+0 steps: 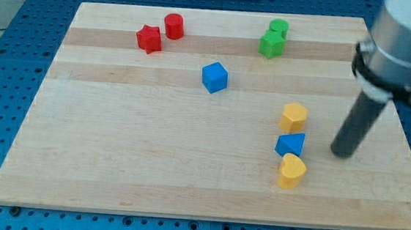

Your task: Move the blue triangle below the blue cube

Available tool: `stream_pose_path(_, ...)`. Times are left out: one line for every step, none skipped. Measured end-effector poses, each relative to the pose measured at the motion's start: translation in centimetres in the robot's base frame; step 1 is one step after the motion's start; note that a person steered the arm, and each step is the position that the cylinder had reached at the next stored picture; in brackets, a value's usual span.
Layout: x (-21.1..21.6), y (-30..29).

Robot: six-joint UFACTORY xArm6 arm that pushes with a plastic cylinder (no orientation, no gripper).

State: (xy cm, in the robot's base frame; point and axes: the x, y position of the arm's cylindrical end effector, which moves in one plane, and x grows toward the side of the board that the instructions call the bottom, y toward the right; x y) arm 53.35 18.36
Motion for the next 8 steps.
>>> stream_pose_path(-0.6, -5.9)
stream_pose_path(-1.1, -10.2)
stream_pose_path(-1.1, -13.6)
stream_pose_path(-1.8, -16.0)
stream_pose_path(-5.3, -15.6)
stream_pose_path(-7.3, -16.1)
stream_pose_path(-4.0, -17.2)
stream_pose_path(-7.5, -20.1)
